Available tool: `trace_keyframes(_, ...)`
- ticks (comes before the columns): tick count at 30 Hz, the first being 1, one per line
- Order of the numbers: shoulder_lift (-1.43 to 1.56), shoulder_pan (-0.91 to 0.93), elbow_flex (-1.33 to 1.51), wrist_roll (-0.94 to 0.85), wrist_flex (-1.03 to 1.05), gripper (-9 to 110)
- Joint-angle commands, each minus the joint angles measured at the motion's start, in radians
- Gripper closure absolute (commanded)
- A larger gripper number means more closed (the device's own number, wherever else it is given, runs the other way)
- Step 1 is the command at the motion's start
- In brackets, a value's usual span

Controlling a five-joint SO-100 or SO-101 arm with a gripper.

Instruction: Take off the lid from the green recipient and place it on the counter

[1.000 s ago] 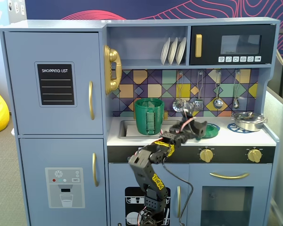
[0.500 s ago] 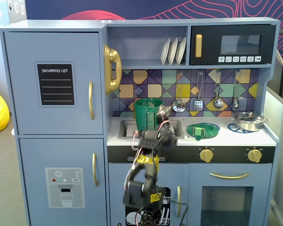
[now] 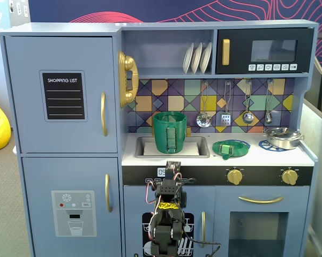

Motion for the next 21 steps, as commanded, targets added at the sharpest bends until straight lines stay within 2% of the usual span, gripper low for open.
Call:
trace_keyframes(1,0.054,-0.038,0.066,0.005,0.014,96)
trace_keyframes(9,0.100,-0.075,0.115,0.146,0.236,93)
trace_keyframes(18,0.100,-0.095,0.115,0.121,0.560,101)
trace_keyframes(21,0.100,-0.086,0.115,0.150,0.583,101)
